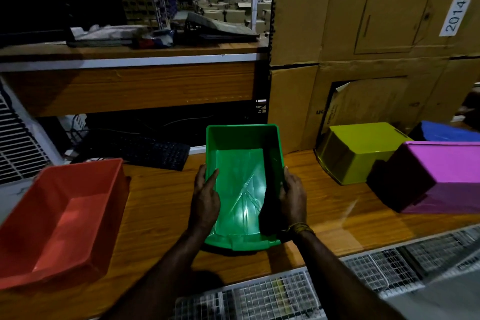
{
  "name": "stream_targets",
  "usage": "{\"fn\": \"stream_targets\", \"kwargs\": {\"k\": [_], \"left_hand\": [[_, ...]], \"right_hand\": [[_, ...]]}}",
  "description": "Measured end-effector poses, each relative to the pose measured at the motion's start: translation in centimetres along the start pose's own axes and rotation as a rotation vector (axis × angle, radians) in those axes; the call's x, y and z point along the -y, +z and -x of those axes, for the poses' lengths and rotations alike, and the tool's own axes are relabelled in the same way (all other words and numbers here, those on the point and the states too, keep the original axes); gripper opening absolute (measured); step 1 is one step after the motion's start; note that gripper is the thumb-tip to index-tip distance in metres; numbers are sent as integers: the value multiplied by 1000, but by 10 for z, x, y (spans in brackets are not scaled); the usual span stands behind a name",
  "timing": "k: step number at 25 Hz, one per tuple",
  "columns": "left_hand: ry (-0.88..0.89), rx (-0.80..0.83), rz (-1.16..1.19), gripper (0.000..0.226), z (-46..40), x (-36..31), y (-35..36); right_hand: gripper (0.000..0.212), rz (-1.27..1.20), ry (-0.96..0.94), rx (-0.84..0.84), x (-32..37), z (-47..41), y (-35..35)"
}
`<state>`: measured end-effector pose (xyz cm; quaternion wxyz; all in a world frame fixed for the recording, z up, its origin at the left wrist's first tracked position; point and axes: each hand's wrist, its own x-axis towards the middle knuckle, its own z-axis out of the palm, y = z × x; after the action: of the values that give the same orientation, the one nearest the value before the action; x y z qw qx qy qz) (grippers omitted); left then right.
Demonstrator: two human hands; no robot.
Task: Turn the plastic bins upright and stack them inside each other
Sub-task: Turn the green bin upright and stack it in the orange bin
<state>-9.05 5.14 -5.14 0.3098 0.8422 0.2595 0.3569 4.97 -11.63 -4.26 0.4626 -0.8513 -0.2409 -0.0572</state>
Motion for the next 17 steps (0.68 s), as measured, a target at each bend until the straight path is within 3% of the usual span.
{"fn": "stream_targets", "kwargs": {"k": [7,11,17], "left_hand": [[-92,203,-203,58,0,1,2],[-34,178,-391,51,-3,-4,0],[-41,217,-391,45,10,-14,12]], "right_hand": [[59,222,-23,256,-6,1,0],[60,304,-38,278,-9,12,1],[49,209,-29,284,-15,24,5]]}}
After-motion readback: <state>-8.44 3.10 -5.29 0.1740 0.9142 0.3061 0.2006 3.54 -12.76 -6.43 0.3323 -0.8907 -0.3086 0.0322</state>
